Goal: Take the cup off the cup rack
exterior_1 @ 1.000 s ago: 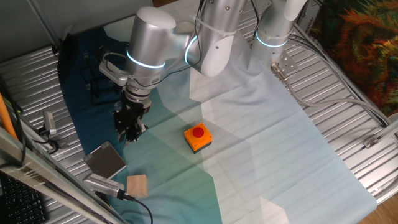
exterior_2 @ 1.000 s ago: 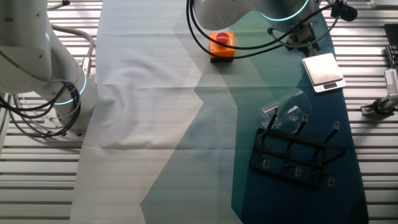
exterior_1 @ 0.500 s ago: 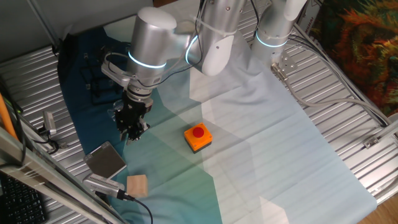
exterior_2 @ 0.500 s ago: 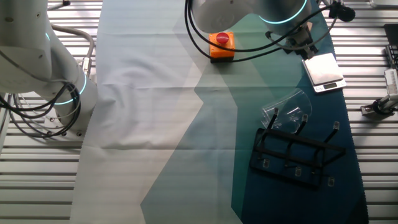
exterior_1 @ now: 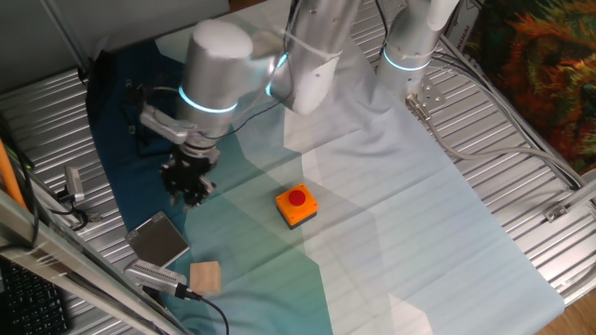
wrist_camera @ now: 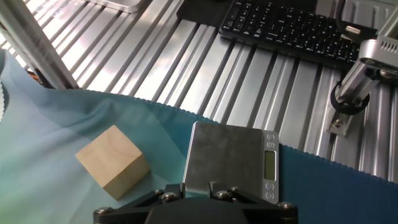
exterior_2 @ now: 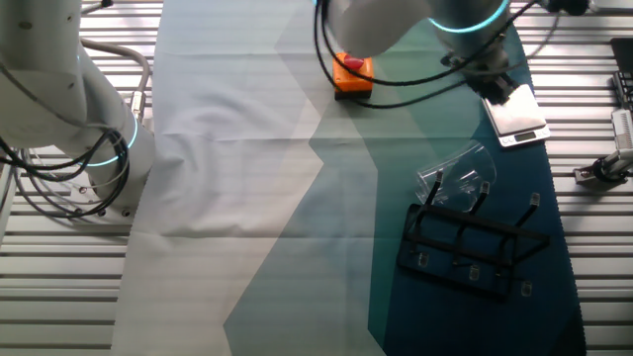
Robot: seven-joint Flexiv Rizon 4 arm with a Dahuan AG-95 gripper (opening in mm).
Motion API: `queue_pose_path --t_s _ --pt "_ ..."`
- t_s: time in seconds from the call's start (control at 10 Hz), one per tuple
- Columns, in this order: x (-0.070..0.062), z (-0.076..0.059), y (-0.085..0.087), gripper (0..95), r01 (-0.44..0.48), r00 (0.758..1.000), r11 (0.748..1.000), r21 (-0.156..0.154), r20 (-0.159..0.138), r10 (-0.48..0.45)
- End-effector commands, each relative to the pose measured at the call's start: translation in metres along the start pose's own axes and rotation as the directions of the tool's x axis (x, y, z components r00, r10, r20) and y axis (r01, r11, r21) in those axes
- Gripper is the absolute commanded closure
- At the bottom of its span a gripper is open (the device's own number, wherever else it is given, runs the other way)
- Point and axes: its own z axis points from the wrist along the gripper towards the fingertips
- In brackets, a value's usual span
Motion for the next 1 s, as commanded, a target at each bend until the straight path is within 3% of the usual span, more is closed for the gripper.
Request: queue_pose_path --t_s 0.1,0.3,0.5,0.7,0.9,1.0 --pt "0.012 0.009 -0.011 76.0 0.059 0.996 0.988 -0.14 -0.063 -0.068" --pt "0.014 0.011 -0.015 76.0 0.062 0.994 0.986 -0.157 -0.084 -0.076" --pt "0.016 0.007 -0.021 76.0 0.126 0.981 0.982 -0.144 -0.129 -0.145" --pt "0.019 0.003 -0.031 76.0 0.153 0.973 0.976 -0.154 -0.151 -0.177" --pt "0.02 0.001 -0.032 76.0 0.152 0.962 0.975 -0.16 -0.2 -0.183" --pt "0.02 0.0 -0.033 95.0 0.152 0.954 0.973 -0.172 -0.232 -0.19"
